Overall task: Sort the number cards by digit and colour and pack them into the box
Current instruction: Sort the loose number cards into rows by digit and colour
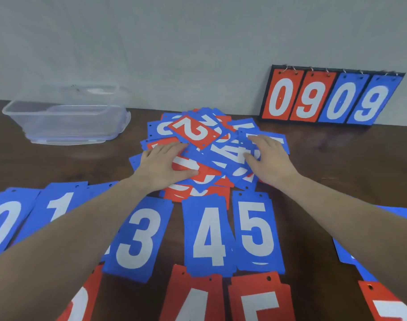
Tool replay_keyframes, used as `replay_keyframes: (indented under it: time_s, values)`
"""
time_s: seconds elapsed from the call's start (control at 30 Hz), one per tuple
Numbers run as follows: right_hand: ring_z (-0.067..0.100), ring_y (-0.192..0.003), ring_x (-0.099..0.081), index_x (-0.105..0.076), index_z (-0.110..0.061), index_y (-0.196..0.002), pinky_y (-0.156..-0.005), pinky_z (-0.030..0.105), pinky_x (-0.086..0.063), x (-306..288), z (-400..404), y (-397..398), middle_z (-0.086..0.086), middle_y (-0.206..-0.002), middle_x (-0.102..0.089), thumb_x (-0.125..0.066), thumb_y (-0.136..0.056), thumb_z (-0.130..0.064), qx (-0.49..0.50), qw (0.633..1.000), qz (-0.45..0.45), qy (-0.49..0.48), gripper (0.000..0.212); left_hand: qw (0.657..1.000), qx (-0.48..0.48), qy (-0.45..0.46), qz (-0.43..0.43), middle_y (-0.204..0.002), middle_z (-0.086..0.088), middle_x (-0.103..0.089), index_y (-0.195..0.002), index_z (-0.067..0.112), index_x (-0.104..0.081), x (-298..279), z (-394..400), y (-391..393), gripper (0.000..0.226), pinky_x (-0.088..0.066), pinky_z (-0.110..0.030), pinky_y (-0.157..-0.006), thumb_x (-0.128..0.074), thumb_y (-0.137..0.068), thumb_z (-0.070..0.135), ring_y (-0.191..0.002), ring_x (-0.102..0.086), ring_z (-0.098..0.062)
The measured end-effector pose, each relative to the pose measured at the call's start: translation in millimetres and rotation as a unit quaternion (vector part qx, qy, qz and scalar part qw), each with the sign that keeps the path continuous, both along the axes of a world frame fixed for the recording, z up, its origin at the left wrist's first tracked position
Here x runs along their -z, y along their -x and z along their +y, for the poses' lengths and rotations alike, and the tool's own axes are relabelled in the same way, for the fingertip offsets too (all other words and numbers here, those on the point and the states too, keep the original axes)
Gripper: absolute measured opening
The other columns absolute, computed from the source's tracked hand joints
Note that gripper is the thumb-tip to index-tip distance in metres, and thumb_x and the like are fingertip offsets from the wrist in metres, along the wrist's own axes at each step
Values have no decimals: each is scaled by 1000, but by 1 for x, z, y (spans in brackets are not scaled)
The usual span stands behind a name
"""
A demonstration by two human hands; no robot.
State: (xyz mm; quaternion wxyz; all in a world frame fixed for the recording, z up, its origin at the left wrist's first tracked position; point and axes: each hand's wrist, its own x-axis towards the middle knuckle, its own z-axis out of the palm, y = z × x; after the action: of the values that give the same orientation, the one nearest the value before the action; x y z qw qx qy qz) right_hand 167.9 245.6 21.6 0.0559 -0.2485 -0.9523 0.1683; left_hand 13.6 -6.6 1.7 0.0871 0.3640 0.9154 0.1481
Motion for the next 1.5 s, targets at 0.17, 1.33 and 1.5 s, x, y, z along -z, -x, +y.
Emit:
replay_keyframes:
  time_s: [0.17,1.33,1.5]
  values:
    - [29,-154,-16,-30,-28,-157,-124,50,-20,10,27,11,5,-167,-23,-16,-99,-65,31,994,-106,-14,70,1000,-6,11,-10,-164,10,-25,-156,40,-22,-3,4,0,93,-11,-53,-121,-53,-79,80,-151,-20,-19]
    - [20,-156,-3,-32,-35,-155,-124,56,0,13,19,7,-7,-166,-21,-37,-81,-84,-140,984,-74,-80,90,989,-127,-78,-18,-137,9,-58,-141,42,-49,-51,-24,6,66,-45,-47,-106,-70,-82,63,-119,-57,-20]
    - [18,-150,-22,-44,-31,-147,-124,48,-14,10,14,-4,-7,-158,-34,-53,-82,-78,-130,989,-37,-62,81,977,-135,-151,-71,-115,14,-57,-132,33,-53,-49,-23,-12,53,-47,-26,-74,-72,-86,50,-96,-57,-11]
